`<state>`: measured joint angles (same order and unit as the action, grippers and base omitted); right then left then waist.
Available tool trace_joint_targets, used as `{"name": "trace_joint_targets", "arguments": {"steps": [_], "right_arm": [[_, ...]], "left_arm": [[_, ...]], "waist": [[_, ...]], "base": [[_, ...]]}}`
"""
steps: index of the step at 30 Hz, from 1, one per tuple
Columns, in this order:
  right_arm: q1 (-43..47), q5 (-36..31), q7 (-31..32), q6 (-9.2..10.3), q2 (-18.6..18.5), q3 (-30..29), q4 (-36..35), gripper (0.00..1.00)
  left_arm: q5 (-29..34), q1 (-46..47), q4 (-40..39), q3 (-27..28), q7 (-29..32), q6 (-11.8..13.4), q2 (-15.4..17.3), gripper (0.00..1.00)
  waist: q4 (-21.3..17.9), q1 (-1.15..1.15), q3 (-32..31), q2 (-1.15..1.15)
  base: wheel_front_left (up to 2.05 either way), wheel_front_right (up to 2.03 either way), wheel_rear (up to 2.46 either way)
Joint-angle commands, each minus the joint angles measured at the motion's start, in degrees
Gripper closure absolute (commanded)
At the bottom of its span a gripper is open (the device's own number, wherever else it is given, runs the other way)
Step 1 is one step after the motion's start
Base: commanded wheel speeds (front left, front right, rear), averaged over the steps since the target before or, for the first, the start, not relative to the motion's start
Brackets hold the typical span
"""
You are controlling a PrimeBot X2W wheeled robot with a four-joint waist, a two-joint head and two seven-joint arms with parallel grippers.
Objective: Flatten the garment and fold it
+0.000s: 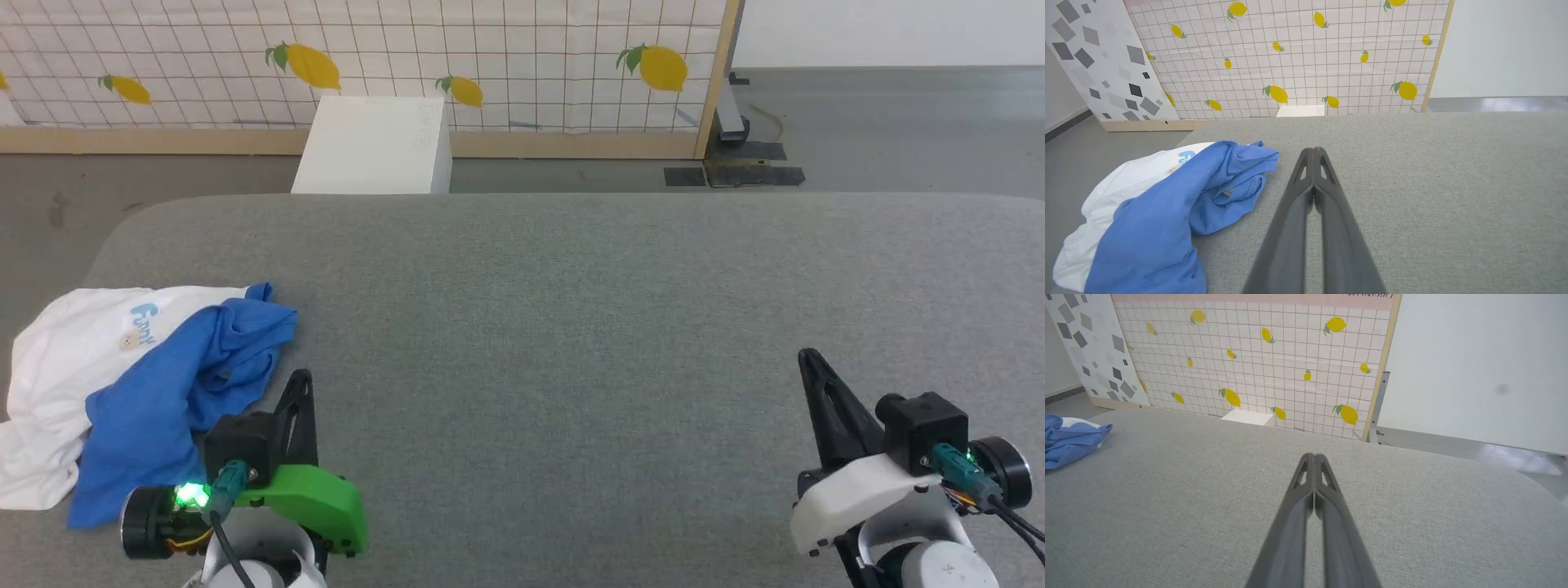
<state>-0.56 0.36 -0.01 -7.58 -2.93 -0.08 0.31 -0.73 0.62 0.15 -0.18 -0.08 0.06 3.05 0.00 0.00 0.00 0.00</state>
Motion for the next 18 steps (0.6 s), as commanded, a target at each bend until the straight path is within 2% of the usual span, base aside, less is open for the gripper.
{"name": "trace_joint_targets", "arguments": {"steps": [1, 6, 7, 18], "right_arm": [[0.56, -0.36, 0.01, 0.09, 0.05, 0.08, -0.31, 1.0], [0.56, -0.36, 0.01, 0.09, 0.05, 0.08, -0.31, 1.0], [0.0, 0.0, 0.0, 0.0, 0.0, 0.02, 0.0, 0.0], [0.3, 1.08, -0.81, 0.01, -0.01, -0.63, 0.79, 0.0]], "left_arm": [[0.73, -0.62, -0.15, 0.18, 0.08, -0.06, -0.17, 1.0], [0.73, -0.62, -0.15, 0.18, 0.08, -0.06, -0.17, 1.0], [0.0, 0.0, 0.01, 0.02, 0.0, 0.0, 0.0, 0.0], [-1.33, 0.01, 0.72, -0.85, -0.77, 0.57, 0.0, 0.0]], "waist": [[0.0, 0.0, 0.0, 0.0], [0.0, 0.0, 0.0, 0.0], [0.0, 0.0, 0.0, 0.0], [-0.01, 0.0, -0.02, 0.0]], "base": [[0.0, 0.0, 0.0], [0.0, 0.0, 0.0], [0.0, 0.0, 0.0], [0.0, 0.0, 0.0]]}}
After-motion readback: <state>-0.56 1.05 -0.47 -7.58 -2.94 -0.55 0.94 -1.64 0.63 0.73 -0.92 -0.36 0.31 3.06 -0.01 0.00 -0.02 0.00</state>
